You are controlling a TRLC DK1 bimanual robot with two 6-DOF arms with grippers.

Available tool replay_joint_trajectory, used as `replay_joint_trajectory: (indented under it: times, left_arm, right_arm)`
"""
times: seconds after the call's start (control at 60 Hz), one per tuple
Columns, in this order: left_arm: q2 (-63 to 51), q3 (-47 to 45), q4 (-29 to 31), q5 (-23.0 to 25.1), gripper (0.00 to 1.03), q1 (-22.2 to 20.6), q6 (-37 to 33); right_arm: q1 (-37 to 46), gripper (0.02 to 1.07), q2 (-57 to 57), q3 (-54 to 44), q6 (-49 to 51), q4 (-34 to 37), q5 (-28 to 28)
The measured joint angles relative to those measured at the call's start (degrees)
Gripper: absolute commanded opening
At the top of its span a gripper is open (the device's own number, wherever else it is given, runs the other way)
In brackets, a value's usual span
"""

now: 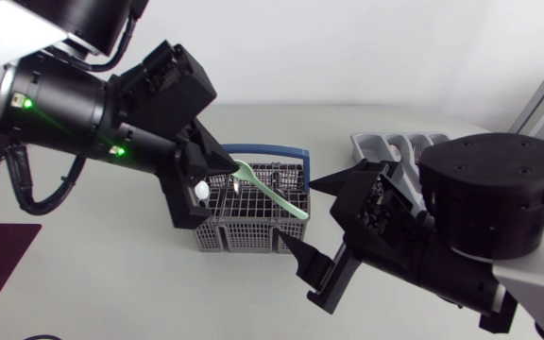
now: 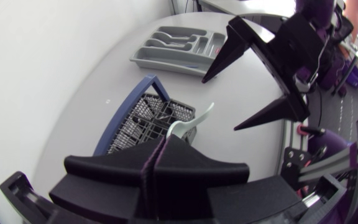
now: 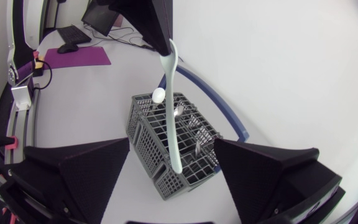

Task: Unload the cutlery basket into the drawer organizer.

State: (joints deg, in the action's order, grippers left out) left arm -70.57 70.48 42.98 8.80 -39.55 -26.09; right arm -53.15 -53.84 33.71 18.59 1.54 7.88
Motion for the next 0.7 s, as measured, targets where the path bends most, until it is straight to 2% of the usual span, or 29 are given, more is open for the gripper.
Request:
replay_joint_trajectory:
  times: [0.15, 0.283, 0.433, 0.617, 0.7]
  left_arm:
    - [-2.86, 1.44, -0.72, 4.57, 0.15, 0.0, 11.15]
    - [-5.27, 2.82, -0.81, 7.48, 0.15, 0.13, 17.09]
    - [-7.98, 3.76, 1.11, 9.44, 0.14, 1.46, 20.41]
    - [-9.81, 4.52, 3.34, 10.69, 0.14, 2.6, 22.14]
    - [-9.81, 5.6, 3.76, 11.26, 0.14, 2.64, 22.86]
  right_arm:
    - [-0.61, 0.89, 0.94, -2.08, 2.75, -2.23, 3.23]
    - [-1.9, 0.77, 0.92, -2.62, 5.31, -4.79, 6.49]
    - [-2.08, 0.62, 0.9, -2.62, 7.67, -7.58, 7.93]
    - [-2.95, 0.54, -1.44, -2.75, 10.23, -9.73, 8.48]
    - [-3.26, 0.46, -2.97, -2.82, 11.34, -10.91, 8.52]
